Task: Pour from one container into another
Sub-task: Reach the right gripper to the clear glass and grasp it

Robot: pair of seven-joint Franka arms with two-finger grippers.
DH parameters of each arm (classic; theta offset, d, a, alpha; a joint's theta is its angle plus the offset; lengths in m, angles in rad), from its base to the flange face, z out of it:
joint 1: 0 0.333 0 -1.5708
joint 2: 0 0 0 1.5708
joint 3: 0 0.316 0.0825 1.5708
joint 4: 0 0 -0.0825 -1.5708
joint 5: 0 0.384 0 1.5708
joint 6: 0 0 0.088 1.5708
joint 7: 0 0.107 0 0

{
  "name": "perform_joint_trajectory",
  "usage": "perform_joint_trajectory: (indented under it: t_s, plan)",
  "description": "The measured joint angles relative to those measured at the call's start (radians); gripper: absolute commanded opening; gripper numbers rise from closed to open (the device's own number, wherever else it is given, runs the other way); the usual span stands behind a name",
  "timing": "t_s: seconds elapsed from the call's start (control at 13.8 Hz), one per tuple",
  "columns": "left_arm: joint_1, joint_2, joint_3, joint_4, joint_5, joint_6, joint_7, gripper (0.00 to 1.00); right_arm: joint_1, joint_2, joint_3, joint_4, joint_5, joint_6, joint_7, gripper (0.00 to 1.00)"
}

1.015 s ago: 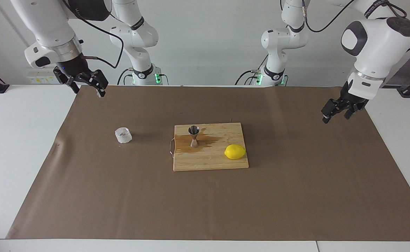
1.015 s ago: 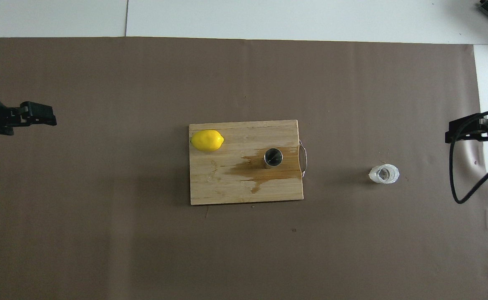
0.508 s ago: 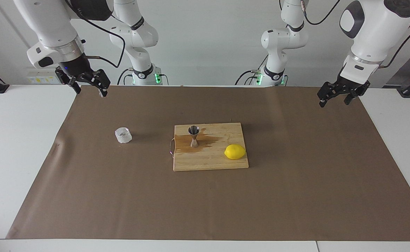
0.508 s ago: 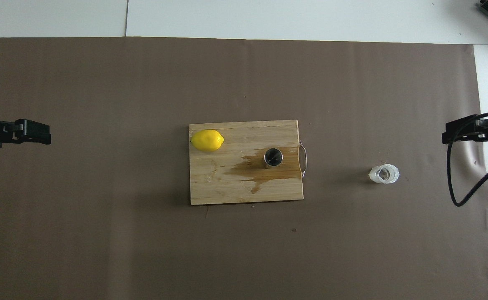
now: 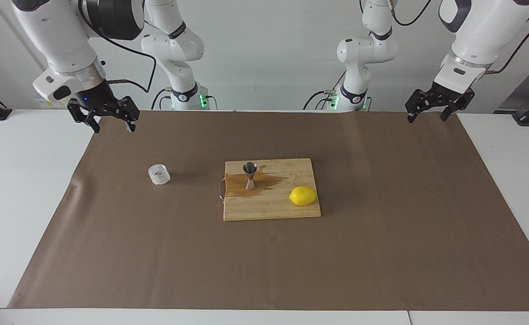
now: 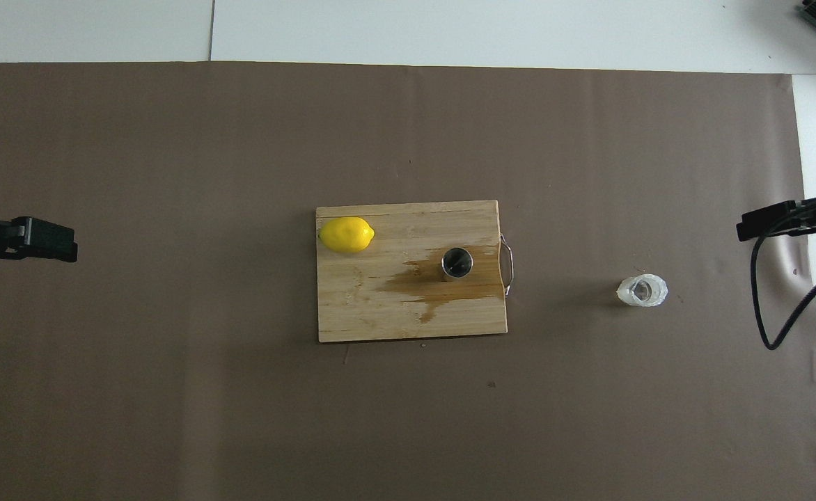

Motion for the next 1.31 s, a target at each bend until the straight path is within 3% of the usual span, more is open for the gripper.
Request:
perform_joint_trajectory:
  t_s: [0.58,1.16,1.31]
  plan:
    - [-0.001,0.007,-0.002,0.009,-0.008,-0.02,0.0,1.0,-0.021,0.01,0.002,-0.275,0.002,0.226,-0.753,1.0]
    - [0.0,0.007,-0.002,0.009,-0.013,-0.022,0.0,1.0,0.031,0.005,0.008,-0.406,-0.003,0.311,-0.985,1.0]
    - [0.001,0.007,0.001,0.009,-0.013,-0.022,0.0,1.0,0.029,0.005,0.007,-0.447,-0.004,0.383,-1.121,1.0]
